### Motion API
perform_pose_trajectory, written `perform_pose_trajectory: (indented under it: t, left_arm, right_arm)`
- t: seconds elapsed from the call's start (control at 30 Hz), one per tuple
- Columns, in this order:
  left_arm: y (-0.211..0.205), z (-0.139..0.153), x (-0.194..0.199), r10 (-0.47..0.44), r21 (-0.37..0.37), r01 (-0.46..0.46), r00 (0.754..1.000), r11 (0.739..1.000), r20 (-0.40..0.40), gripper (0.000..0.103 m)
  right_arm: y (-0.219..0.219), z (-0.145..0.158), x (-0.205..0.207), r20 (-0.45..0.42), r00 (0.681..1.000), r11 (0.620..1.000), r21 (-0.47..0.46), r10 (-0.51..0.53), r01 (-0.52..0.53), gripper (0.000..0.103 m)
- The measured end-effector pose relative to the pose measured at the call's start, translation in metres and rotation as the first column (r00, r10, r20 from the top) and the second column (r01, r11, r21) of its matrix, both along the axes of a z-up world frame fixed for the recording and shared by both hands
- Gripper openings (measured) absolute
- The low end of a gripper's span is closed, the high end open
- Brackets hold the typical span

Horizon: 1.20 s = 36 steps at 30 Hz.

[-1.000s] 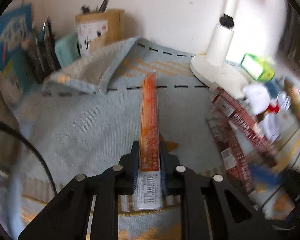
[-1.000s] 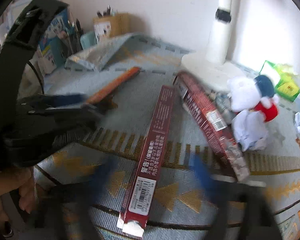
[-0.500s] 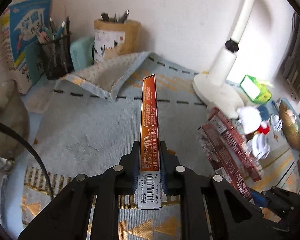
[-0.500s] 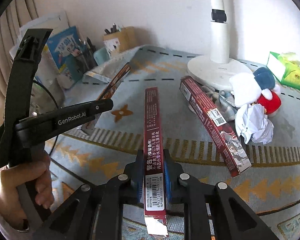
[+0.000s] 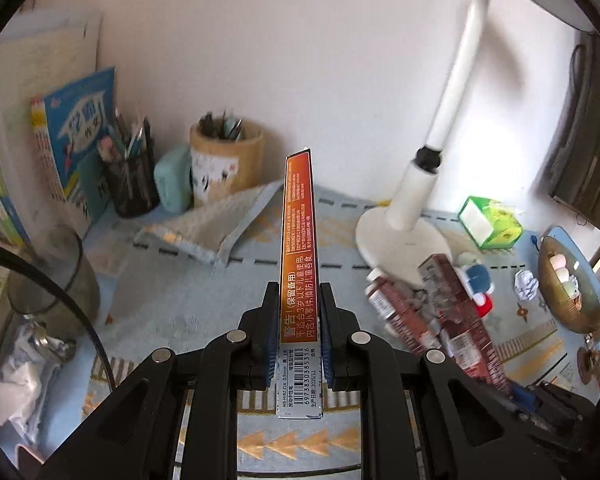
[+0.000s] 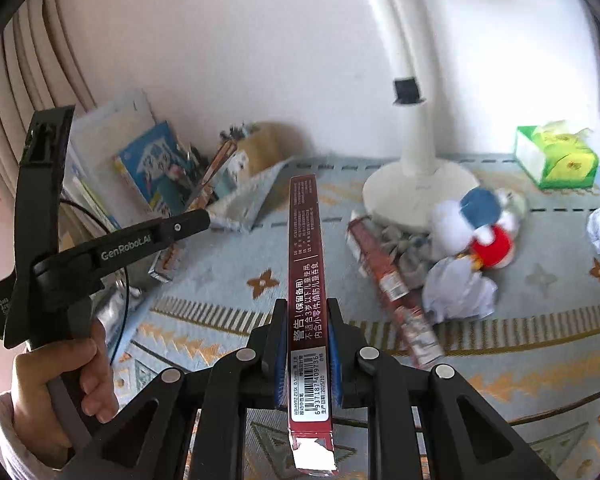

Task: Organize objects
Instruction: 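Carry the orange and red snack boxes in both grippers to the brown glass bowl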

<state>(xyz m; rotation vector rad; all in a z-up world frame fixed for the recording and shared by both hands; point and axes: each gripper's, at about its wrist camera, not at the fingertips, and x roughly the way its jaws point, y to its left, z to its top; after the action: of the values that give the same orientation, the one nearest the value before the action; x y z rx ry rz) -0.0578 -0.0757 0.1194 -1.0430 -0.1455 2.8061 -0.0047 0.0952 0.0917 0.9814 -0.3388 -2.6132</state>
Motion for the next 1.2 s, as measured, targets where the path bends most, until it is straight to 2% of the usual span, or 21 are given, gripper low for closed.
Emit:
perform_pose_trajectory:
  t: [0.1, 0.33, 0.67, 0.8, 1.0, 1.2]
  left_arm:
    - [0.016, 0.014, 0.005, -0.010, -0.011, 0.009, 0.999, 1.000, -0.032, 0.014]
    - [0.065, 0.046, 0.012, -0.064, 0.015, 0.066, 0.991, 0.998, -0.116, 0.014]
    - [0.156, 0.066, 0.013, -0.133, 0.014, 0.139, 0.969, 0.990, -0.207, 0.015]
    - [0.194, 0.069, 0.008, -0.181, 0.003, 0.185, 0.961, 0.983, -0.208, 0.015]
    - [0.264, 0.062, 0.003, -0.289, -0.027, 0.289, 0.940, 0.957, -0.184, 0.015]
    - [0.337, 0.053, 0.004, -0.407, -0.049, 0.404, 0.899, 0.913, -0.163, 0.015]
  right_arm:
    - [0.022, 0.017, 0.010, -0.045, 0.998, 0.999, -0.039, -0.038, 0.036, 0.017]
    - [0.077, 0.046, 0.028, -0.123, 0.985, 0.990, -0.091, -0.117, 0.107, 0.017]
    - [0.166, 0.062, 0.039, -0.166, 0.954, 0.963, -0.151, -0.248, 0.224, 0.017]
    - [0.209, 0.064, 0.041, -0.163, 0.935, 0.942, -0.167, -0.316, 0.290, 0.017]
    - [0.266, 0.061, 0.042, -0.137, 0.903, 0.908, -0.173, -0.406, 0.382, 0.017]
    - [0.309, 0.057, 0.043, -0.108, 0.879, 0.882, -0.154, -0.464, 0.446, 0.017]
